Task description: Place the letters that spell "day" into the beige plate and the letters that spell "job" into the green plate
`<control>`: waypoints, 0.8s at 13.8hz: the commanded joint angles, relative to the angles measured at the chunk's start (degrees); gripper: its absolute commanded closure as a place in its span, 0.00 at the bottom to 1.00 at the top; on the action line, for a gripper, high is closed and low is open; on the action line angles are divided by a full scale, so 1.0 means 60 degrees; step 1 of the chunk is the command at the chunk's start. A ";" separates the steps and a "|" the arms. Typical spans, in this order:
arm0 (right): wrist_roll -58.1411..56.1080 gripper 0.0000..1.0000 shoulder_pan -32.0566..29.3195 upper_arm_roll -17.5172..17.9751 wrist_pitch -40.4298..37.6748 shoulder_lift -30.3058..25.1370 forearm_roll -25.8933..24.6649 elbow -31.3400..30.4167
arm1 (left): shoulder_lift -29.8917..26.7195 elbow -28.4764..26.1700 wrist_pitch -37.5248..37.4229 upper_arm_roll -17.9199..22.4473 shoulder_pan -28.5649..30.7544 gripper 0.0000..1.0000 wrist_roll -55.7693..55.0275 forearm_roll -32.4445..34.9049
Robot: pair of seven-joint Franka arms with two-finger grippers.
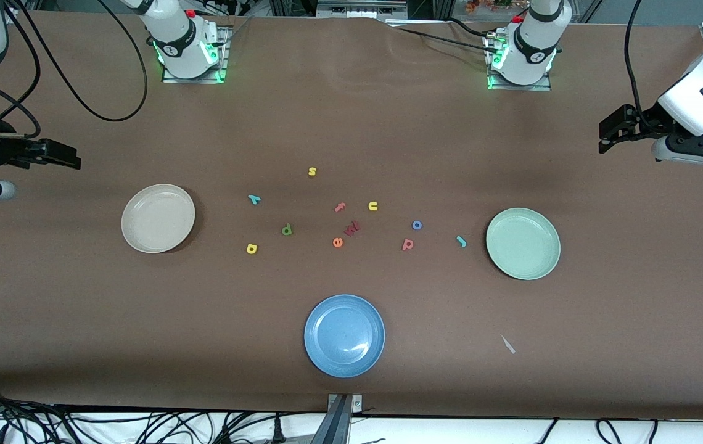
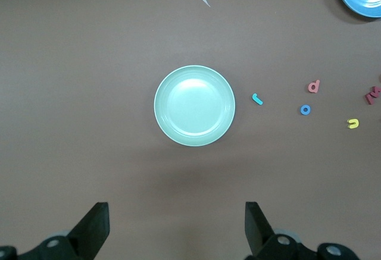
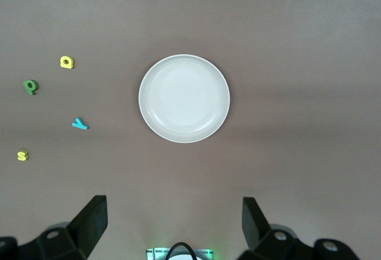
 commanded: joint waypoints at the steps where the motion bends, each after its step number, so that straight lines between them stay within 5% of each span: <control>1: -0.0005 0.00 -0.0019 0.0011 -0.0214 -0.0064 0.0098 0.0181 | -0.0123 -0.0103 0.0068 0.0025 -0.0046 0.00 -0.0052 -0.0069; 11: 0.0039 0.00 -0.0122 0.0026 -0.0214 -0.0064 0.0112 0.0166 | -0.0123 -0.0103 -0.0020 0.0025 -0.0046 0.00 -0.0052 -0.0084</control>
